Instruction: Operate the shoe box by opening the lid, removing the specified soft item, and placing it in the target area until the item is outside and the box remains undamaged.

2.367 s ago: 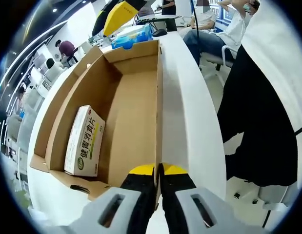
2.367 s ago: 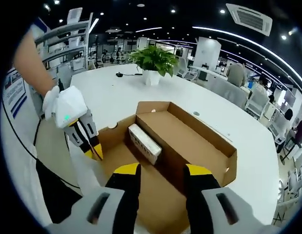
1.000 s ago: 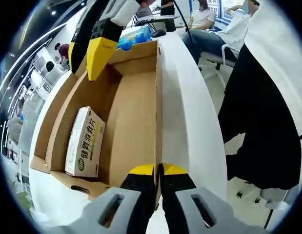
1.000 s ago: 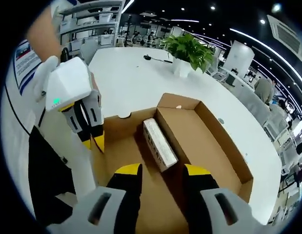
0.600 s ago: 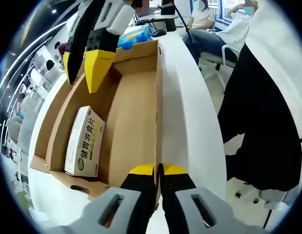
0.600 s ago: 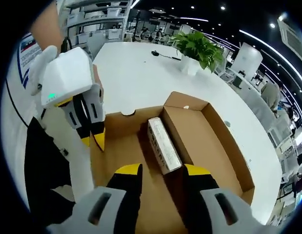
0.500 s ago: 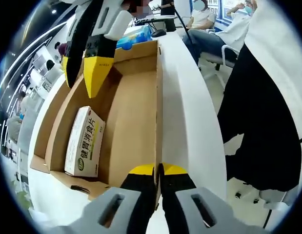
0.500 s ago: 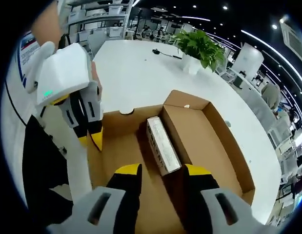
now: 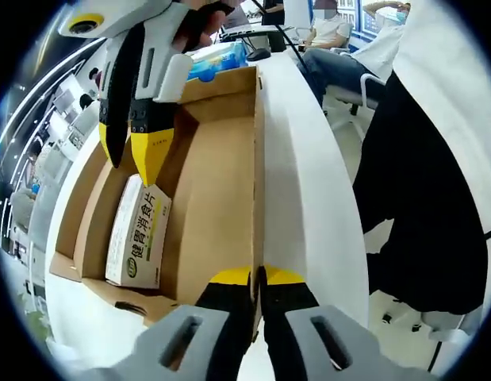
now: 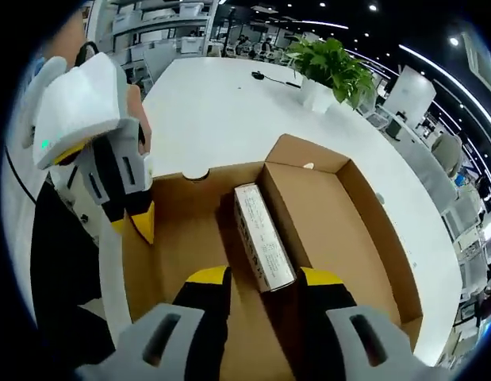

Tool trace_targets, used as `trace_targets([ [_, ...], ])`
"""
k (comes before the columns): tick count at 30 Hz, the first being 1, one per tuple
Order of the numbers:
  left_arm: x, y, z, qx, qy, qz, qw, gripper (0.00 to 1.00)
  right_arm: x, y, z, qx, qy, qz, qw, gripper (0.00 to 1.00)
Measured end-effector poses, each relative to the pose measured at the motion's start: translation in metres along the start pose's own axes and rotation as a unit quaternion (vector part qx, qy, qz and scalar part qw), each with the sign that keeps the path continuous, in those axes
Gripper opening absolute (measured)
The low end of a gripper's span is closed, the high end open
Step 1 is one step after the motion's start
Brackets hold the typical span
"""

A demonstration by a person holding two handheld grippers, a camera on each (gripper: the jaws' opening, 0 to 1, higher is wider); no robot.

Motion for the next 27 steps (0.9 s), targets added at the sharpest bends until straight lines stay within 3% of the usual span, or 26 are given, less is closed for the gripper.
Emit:
trace_targets([
  [14, 0.000, 0.001, 0.000, 0.001, 0.002, -0.001, 1.0000, 0.02, 0.002, -0.002, 0.012, -0.008, -0.008, -0.015, 0.9998, 0.28],
  [27, 0.000, 0.001, 0.002, 0.003, 0.005, 0.000, 1.0000, 0.02, 0.001, -0.007, 0.021, -0.024, -0.012, -0.056, 0.9981, 0.27],
])
Point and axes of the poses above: the point that each gripper's makers call its tool centre point, and the gripper's own axes: z roughly forward along the fingers, x roughly to its right, y roughly out of its underside, the point moved 4 cm from there along -z, roughly backward along the fingers, and after that the axes turned 7 degrees about -y, right-handed, at the moved point
